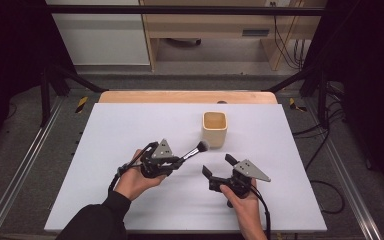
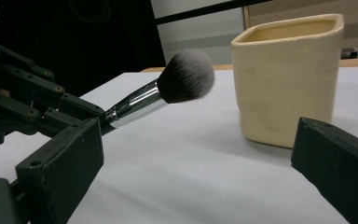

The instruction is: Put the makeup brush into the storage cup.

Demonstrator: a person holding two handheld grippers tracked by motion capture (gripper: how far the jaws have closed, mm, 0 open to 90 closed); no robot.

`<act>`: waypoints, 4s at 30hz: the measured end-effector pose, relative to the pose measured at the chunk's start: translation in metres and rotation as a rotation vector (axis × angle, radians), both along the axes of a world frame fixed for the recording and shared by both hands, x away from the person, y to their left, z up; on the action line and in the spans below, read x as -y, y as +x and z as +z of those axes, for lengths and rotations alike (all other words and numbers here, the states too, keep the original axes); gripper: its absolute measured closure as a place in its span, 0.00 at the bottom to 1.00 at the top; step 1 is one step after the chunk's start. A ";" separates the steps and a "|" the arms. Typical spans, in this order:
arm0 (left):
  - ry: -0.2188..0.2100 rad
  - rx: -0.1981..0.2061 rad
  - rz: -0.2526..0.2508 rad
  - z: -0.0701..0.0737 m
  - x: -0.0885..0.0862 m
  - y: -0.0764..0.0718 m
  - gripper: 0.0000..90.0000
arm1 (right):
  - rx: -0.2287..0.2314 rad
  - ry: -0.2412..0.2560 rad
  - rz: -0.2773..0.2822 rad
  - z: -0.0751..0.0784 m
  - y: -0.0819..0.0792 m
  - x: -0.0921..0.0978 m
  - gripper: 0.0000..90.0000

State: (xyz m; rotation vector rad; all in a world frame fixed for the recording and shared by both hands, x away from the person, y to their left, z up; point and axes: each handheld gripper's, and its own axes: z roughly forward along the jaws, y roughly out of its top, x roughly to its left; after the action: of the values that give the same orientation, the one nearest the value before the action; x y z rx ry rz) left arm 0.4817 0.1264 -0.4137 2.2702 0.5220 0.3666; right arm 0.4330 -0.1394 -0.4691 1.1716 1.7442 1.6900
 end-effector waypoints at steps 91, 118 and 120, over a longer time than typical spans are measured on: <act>-0.034 0.031 -0.050 0.002 0.024 -0.008 0.83 | -0.064 0.172 0.037 0.005 0.012 -0.025 0.27; -0.059 0.041 -0.042 0.003 0.028 -0.009 0.83 | -0.132 0.264 0.030 0.005 0.016 -0.025 0.37; -0.060 0.042 -0.043 0.003 0.028 -0.009 0.83 | -0.133 0.261 0.029 0.005 0.016 -0.024 0.37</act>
State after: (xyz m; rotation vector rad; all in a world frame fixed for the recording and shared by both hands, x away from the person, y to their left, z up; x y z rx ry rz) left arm 0.4724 0.0988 -0.4105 2.2072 0.4559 0.3713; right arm 0.4491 -0.1149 -0.4642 1.4068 1.6588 1.9416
